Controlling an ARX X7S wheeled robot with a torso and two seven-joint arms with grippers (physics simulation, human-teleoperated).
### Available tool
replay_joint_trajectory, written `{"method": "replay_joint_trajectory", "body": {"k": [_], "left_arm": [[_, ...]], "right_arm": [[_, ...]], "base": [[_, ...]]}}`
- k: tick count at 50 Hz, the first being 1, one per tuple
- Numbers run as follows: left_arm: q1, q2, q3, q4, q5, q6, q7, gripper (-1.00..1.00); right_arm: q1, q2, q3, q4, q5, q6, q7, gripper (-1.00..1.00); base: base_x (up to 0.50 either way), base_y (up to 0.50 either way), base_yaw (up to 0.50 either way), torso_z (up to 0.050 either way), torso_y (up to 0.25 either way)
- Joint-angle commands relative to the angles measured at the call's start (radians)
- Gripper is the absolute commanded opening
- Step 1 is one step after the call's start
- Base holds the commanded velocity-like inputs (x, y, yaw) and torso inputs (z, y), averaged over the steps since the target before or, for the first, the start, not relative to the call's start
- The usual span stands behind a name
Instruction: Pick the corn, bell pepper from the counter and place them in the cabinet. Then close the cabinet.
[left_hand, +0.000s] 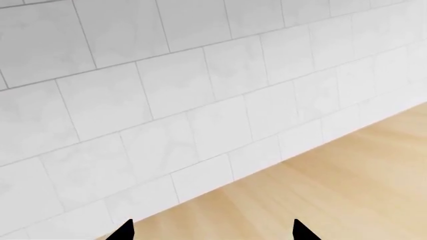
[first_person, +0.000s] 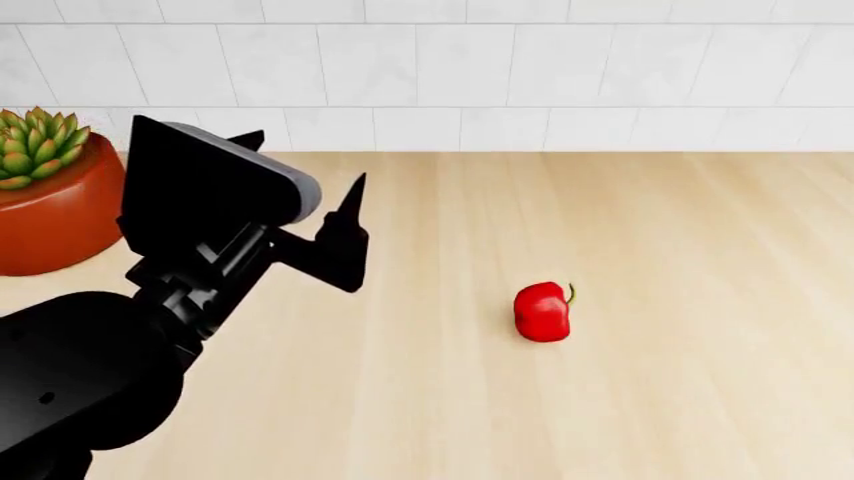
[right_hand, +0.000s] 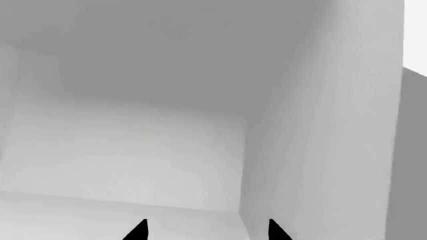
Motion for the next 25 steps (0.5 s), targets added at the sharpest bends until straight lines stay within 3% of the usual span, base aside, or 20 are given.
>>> {"method": "replay_joint_trajectory", "body": {"k": [1,25], "left_arm": [[0.002,0.0,-0.002,-0.001,0.002,0.011,-0.004,1.0],[0.038,-0.013,0.007,-0.012,0.027,0.048,0.012,1.0]], "right_arm": [[0.002,0.002,-0.027,-0.022,-0.002,0.024,-0.047,1.0],[-0.051,0.093,-0.042,-0.441,0.069,0.057,-0.087,1.0]], "base": [[0.0,0.0,0.0,0.0,0.0],[0.0,0.0,0.0,0.0,0.0]]}}
